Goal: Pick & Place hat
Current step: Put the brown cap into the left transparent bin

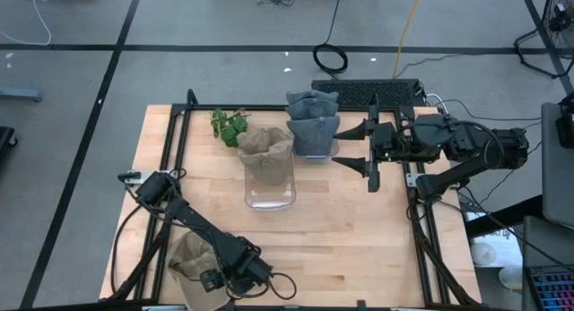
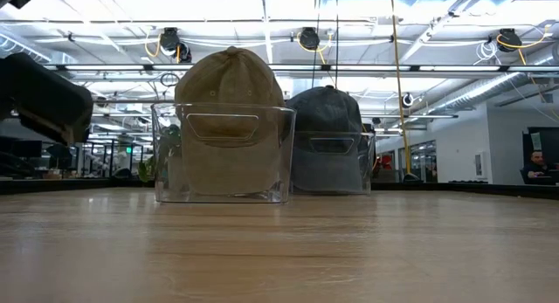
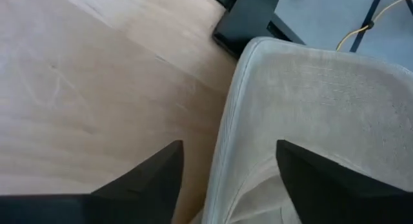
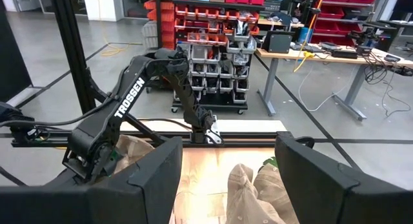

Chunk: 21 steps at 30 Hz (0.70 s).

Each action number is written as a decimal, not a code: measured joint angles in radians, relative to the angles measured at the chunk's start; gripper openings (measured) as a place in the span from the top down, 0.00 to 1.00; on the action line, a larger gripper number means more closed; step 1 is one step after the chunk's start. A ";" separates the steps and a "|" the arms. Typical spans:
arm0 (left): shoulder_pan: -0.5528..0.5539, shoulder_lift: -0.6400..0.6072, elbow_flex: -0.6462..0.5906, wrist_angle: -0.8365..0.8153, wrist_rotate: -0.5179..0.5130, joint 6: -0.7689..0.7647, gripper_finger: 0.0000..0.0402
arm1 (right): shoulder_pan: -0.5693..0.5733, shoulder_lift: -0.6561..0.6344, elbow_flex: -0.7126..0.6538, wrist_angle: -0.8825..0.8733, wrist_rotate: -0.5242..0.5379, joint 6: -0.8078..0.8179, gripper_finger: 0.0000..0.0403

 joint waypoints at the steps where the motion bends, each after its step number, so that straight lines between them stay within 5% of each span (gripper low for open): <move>1: 0.000 0.000 -0.006 0.011 0.004 0.000 0.40 | 0.000 0.000 0.000 0.000 0.000 0.000 0.41; 13: 0.003 -0.004 -0.056 0.020 0.015 0.022 0.94 | 0.000 0.000 0.000 0.000 0.001 0.000 0.41; 21: 0.018 -0.052 0.000 -0.077 -0.106 -0.010 0.98 | 0.000 0.000 0.000 0.000 0.001 0.032 0.41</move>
